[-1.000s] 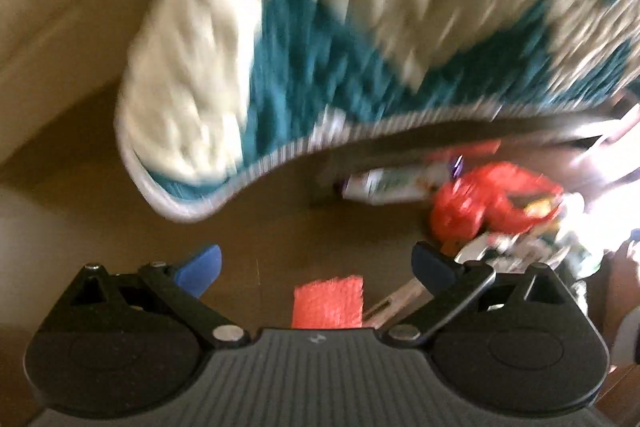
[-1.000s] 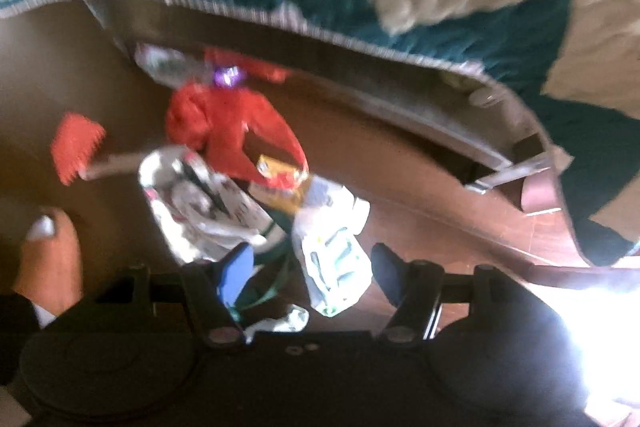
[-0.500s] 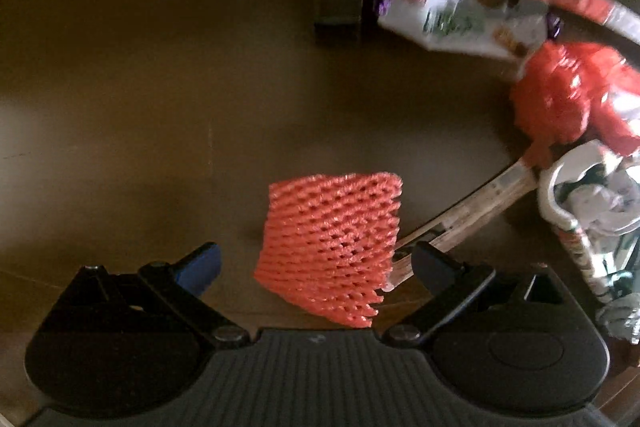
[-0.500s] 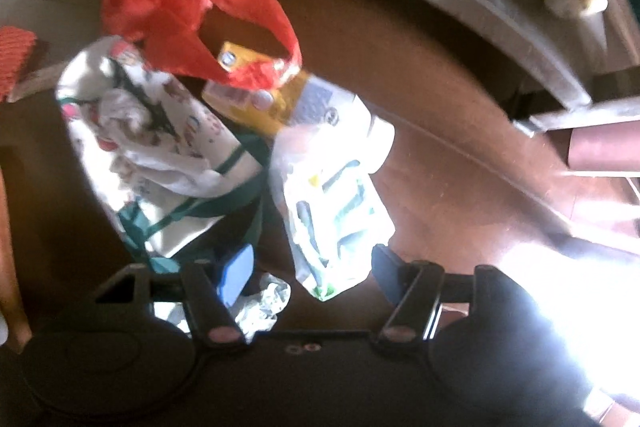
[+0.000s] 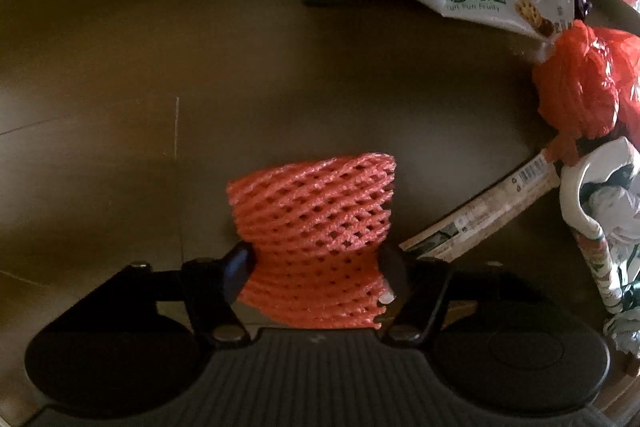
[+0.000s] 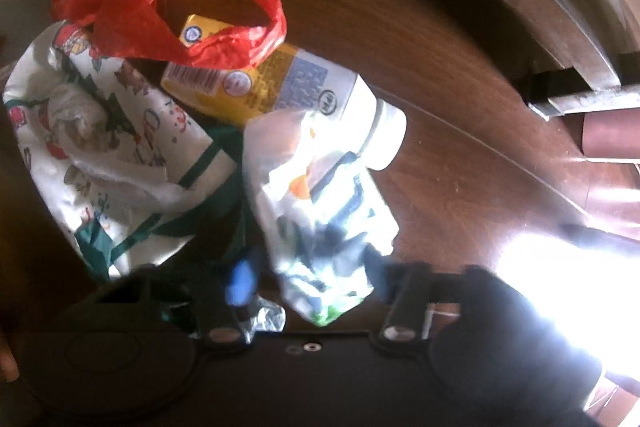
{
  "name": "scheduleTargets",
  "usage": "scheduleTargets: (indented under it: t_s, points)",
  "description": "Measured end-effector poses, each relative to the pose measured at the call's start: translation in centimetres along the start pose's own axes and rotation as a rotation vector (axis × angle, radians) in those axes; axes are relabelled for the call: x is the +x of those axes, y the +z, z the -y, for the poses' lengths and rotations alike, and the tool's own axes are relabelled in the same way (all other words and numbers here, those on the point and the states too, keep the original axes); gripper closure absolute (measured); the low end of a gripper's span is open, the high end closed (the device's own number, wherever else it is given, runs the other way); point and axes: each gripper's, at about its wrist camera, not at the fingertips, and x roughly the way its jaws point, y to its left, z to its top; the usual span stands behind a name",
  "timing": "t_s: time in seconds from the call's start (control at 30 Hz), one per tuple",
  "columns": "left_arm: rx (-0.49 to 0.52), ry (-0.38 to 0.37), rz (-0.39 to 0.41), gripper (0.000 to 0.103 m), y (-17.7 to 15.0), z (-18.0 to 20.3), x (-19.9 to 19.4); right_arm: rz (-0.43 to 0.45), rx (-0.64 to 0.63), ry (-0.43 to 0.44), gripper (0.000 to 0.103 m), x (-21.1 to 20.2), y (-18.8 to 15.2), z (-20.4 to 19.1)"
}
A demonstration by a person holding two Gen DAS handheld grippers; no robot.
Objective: Collect trash
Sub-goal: 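Grasp the orange foam net with the left tool while the right tool grasps a white wrapper, then carry the foam net and white wrapper in both tools over the teal bin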
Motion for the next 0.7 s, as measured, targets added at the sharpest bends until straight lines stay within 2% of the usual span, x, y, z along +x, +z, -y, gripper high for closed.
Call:
scheduleTargets:
  t_s: [0.03,0.07,0.1,0.17,0.27,0.37,0.47,0.6,0.7]
  points:
    - [-0.007,-0.001,0.002,0.046,-0.1,0.0,-0.1,-0.01,0.0,-0.007,0.089,0.2,0.1,0.0]
    - [-0.015,-0.009,0.004,0.053,-0.2,-0.1,-0.1,-0.019,0.007,-0.004,0.089,0.3,0.2,0.0]
    - [-0.022,-0.025,0.007,0.066,-0.3,-0.1,-0.3,-0.018,0.012,0.002,0.089,0.2,0.2,-0.1]
    - [-0.034,-0.029,0.009,0.069,-0.7,0.4,-0.7,-0.009,0.001,0.009,0.093,-0.1,0.1,0.1]
    - [-0.041,-0.036,0.023,0.083,-1.1,0.6,-1.4,-0.008,-0.019,0.013,0.098,-0.7,-0.2,0.0]
    - [-0.053,-0.036,0.035,0.087,-1.5,0.6,-2.6,0.002,-0.022,0.004,0.099,-2.3,-0.5,-0.2]
    - [-0.059,-0.049,0.05,0.087,-1.8,0.6,-4.6,0.023,-0.01,0.003,0.099,-4.8,-1.1,-0.5]
    - [-0.047,-0.067,0.084,0.087,-2.1,1.1,-8.8,0.044,0.001,0.001,0.099,-8.7,-1.6,-0.6]
    - [-0.007,-0.077,0.133,0.087,-2.3,2.2,-13.6,0.095,-0.006,0.012,0.099,-13.2,-2.0,-0.7]
